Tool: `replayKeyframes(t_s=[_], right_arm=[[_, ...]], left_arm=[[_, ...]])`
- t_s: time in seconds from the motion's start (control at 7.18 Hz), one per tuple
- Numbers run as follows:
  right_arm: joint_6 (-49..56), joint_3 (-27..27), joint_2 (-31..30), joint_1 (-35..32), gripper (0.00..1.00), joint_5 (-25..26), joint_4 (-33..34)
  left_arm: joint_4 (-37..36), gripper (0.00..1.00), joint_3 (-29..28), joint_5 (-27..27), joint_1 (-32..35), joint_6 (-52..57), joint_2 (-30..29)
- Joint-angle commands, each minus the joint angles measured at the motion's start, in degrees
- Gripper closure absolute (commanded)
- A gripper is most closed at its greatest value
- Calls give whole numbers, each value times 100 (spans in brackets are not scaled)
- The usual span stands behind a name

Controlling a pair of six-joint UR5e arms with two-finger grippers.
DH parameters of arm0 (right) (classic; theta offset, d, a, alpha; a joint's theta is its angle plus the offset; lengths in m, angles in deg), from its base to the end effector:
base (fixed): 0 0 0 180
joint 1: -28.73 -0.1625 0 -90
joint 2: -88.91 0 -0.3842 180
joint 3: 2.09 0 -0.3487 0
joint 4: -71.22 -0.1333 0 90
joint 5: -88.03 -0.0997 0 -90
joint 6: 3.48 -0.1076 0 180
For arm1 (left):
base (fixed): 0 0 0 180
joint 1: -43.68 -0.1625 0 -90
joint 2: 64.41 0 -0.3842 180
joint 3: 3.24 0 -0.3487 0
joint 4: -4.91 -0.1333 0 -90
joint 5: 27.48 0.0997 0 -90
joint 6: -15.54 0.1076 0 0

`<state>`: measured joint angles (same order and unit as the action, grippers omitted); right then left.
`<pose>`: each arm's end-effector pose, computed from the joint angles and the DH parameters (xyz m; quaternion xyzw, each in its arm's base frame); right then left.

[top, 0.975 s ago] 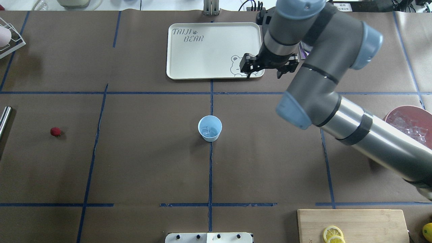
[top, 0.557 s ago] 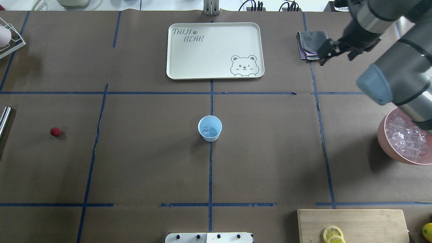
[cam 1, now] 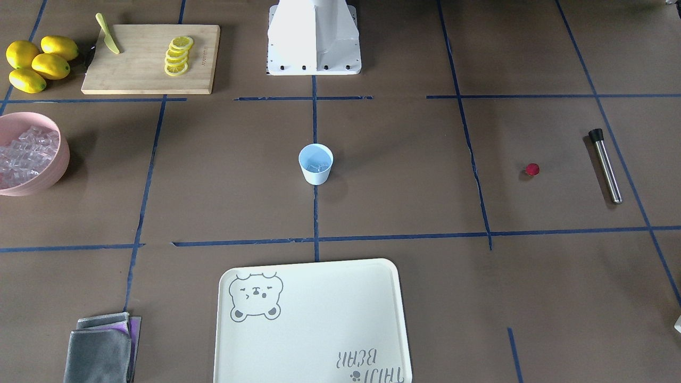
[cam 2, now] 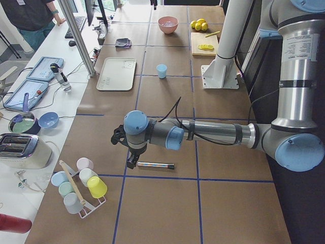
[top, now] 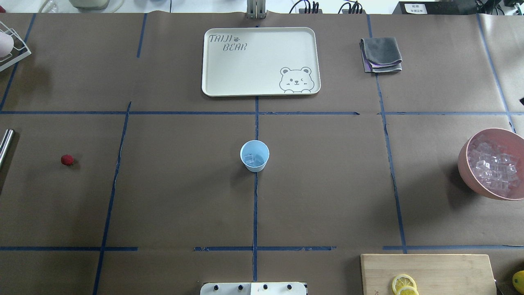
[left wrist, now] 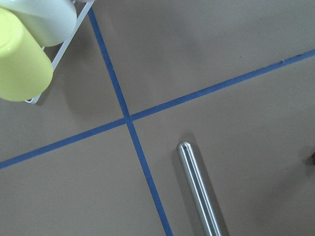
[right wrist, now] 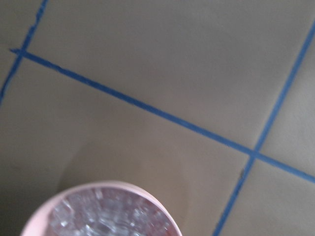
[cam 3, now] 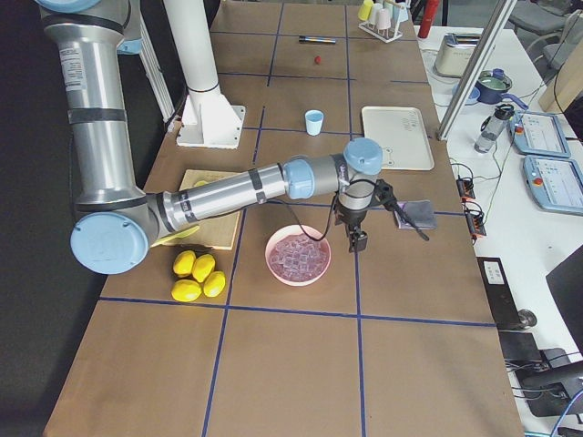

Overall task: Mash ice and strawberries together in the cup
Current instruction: 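Move the right gripper back toward the pink bowl of ice, then move the left gripper toward the red strawberry on the table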

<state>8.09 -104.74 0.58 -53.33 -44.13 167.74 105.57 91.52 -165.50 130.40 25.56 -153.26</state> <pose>-0.0029 -0.4627 0.5258 0.0748 -0.3566 -0.1818 0.9133 -0.0272 -0.4570 0.5698 0.1370 0.3964 0.1552 0.8944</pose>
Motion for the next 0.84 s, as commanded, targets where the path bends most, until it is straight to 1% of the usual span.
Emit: replayKeyframes(t_s=[0.0, 0.28, 0.42, 0.56, 0.7], right_arm=[[522, 148, -964, -852, 0, -12, -10], [217, 149, -976, -944, 0, -12, -19], [110, 114, -950, -944, 0, -12, -19], [100, 96, -950, -944, 0, -29, -19], [91, 96, -950, -944, 0, -29, -11]], left_arm=[[42, 0, -36, -23, -15, 17, -62], [33, 0, 165, -32, -110, -62, -80], [59, 0, 279, -6, -564, -837, -88], [120, 0, 611, 55, -942, -2072, -2], [495, 0, 736, 325, -1312, -2702, 226]])
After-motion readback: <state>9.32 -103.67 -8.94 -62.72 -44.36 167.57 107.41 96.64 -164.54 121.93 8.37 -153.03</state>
